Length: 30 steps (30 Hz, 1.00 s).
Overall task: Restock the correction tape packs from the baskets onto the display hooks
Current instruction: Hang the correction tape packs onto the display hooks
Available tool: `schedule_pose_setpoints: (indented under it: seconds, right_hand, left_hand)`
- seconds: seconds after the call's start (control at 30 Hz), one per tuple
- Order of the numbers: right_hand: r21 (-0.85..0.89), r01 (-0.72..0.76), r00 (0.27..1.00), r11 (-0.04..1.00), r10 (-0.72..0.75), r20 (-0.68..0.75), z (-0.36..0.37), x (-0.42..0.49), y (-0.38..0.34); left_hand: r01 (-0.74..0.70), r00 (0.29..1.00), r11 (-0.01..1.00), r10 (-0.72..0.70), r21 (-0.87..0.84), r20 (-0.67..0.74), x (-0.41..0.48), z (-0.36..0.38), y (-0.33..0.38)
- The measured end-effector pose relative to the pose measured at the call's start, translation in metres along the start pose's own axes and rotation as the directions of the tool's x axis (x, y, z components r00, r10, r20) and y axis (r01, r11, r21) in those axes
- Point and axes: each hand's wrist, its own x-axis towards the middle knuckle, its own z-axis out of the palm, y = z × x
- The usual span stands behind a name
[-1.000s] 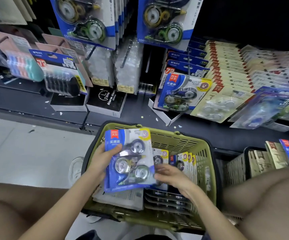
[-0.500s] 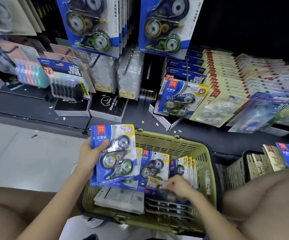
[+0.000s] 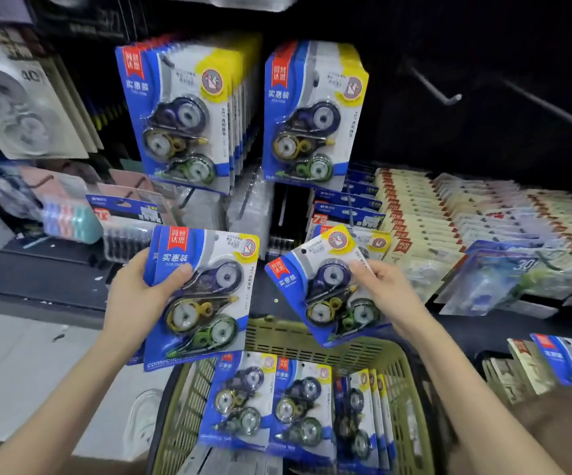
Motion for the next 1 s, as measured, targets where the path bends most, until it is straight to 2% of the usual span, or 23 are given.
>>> schedule_pose_setpoints:
  seconds: [0.1, 0.23, 0.47, 0.7, 0.9, 1.0]
  right_hand:
    - [0.045, 0.143, 0.980, 0.989, -0.135, -0.147, -0.001, 0.009, -0.046]
    - [0.166, 0.210, 0.947, 0.963, -0.159, -0.278, -0.001, 0.020, -0.093]
    - [0.279, 0.315, 0.907, 0.907, -0.201, -0.370, 0.001, 0.044, -0.147]
    - [0.347, 0.258, 0.923, 0.902, -0.125, -0.364, 0.008, 0.061, -0.157]
    - [0.422, 0.121, 0.949, 0.898, 0.020, -0.315, 0.008, 0.056, -0.149]
    - [0.420, 0.110, 0.948, 0.901, 0.032, -0.317, 0.007, 0.059, -0.150]
  left_hand:
    - [-0.099, 0.995, 0.994, 0.098, -0.044, -0.014, 0.014, -0.009, 0.035]
    - [-0.191, 0.981, 0.960, 0.182, -0.204, -0.063, 0.031, -0.014, 0.070]
    - [-0.339, 0.931, 0.896, 0.275, -0.288, -0.242, 0.066, -0.004, 0.105]
    - [-0.358, 0.911, 0.874, 0.250, -0.328, -0.327, 0.084, 0.001, 0.112]
    - [-0.367, 0.911, 0.871, 0.266, -0.326, -0.314, 0.087, -0.001, 0.105]
    - [-0.373, 0.912, 0.869, 0.278, -0.326, -0.303, 0.086, 0.001, 0.103]
